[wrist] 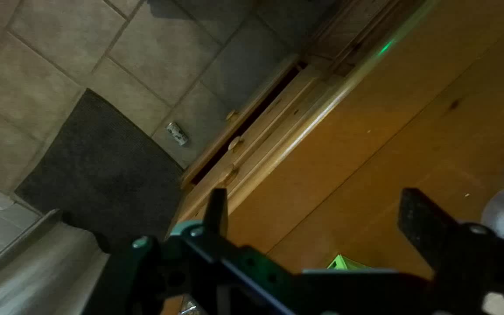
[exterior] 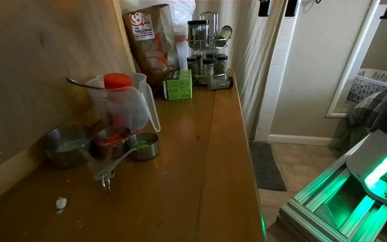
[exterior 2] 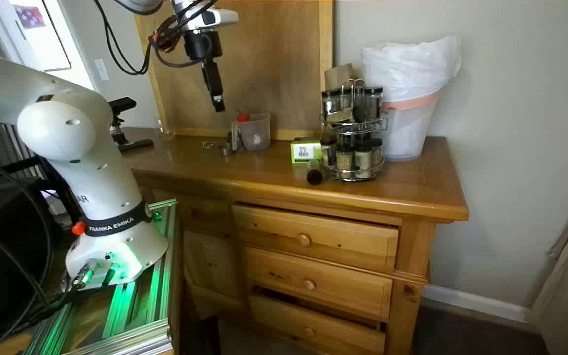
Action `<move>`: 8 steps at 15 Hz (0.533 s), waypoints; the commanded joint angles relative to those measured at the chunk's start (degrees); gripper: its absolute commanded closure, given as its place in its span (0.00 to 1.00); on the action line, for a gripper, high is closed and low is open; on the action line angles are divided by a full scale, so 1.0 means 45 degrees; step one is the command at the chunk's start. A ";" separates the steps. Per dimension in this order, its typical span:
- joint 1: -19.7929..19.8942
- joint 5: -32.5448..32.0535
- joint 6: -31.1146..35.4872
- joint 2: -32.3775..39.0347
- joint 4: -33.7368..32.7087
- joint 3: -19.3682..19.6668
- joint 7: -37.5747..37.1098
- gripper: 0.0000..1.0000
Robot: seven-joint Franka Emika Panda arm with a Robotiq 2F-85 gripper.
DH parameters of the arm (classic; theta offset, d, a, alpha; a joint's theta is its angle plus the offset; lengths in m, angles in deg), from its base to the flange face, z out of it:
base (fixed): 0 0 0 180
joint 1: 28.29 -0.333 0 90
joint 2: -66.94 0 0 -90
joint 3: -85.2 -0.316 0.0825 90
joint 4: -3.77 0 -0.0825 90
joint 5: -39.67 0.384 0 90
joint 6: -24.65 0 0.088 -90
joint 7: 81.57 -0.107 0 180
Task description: Remove the container from the plastic jar and put it on the table
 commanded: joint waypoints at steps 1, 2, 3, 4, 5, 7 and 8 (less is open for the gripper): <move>0.0046 0.0023 -0.0032 0.0001 -0.0025 -0.0029 0.0033 0.00; 0.0046 0.0023 -0.0032 0.0002 -0.0025 -0.0029 0.0033 0.00; 0.0046 0.0023 -0.0032 0.0005 -0.0025 -0.0029 0.0033 0.00; 0.0046 0.0023 -0.0032 0.0005 -0.0025 -0.0029 0.0033 0.00; 0.0046 0.0023 -0.0032 0.0005 -0.0025 -0.0029 0.0033 0.00; 0.0046 0.0023 -0.0032 0.0006 -0.0025 -0.0029 0.0033 0.00; -0.0052 0.0005 0.0053 0.0307 -0.0105 -0.0227 0.0020 0.00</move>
